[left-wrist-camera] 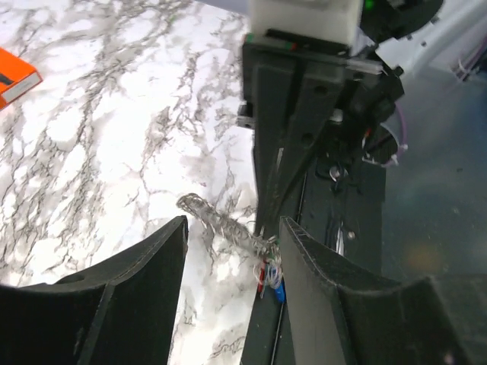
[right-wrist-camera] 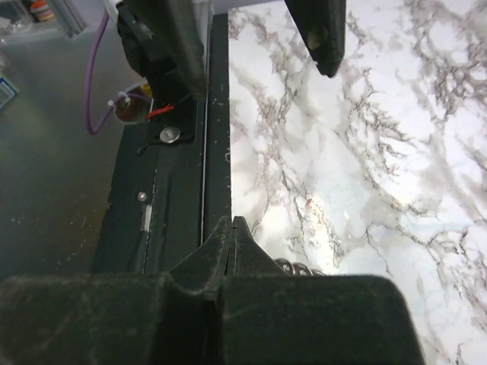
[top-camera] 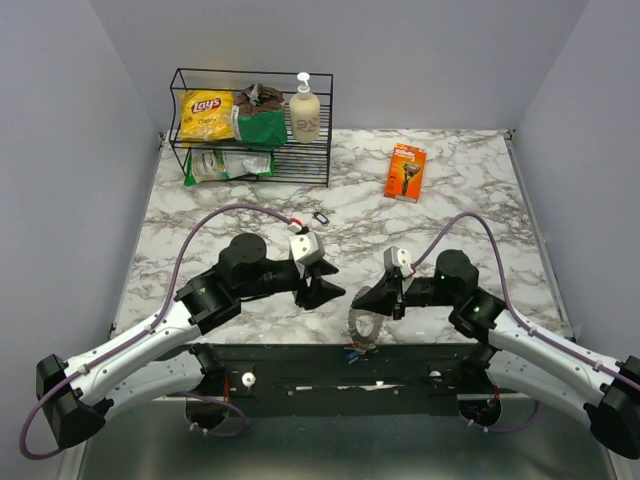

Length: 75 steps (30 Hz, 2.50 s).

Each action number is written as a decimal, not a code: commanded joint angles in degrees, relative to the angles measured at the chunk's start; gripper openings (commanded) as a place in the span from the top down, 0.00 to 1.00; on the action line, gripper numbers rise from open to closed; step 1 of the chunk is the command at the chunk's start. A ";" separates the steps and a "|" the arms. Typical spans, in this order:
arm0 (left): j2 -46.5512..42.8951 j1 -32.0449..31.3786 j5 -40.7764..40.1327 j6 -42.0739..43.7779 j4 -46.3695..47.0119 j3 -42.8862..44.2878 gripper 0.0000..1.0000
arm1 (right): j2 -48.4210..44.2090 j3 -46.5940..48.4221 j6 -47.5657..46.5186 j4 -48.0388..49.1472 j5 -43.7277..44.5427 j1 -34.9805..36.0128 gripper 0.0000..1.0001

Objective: Put the keys on the keyring

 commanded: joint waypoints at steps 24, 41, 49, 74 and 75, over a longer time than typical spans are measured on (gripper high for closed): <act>9.65 10.33 2.54 -18.39 16.28 -16.72 0.32 | 1.14 -1.80 15.02 -6.24 26.93 0.15 0.53; 18.79 10.77 -2.12 -24.28 20.86 -16.20 0.25 | 13.18 3.83 26.37 -16.70 44.88 0.07 0.36; 19.67 10.77 -3.26 -23.58 19.80 -15.93 0.25 | 14.32 5.67 26.29 -19.16 43.06 0.15 0.39; 8.25 28.43 12.29 -36.67 34.21 -26.30 0.21 | 29.17 8.84 13.80 -6.51 23.17 12.81 0.47; 8.16 28.43 12.56 -36.68 34.30 -26.30 0.21 | 29.79 8.84 13.72 -6.25 23.00 12.81 0.47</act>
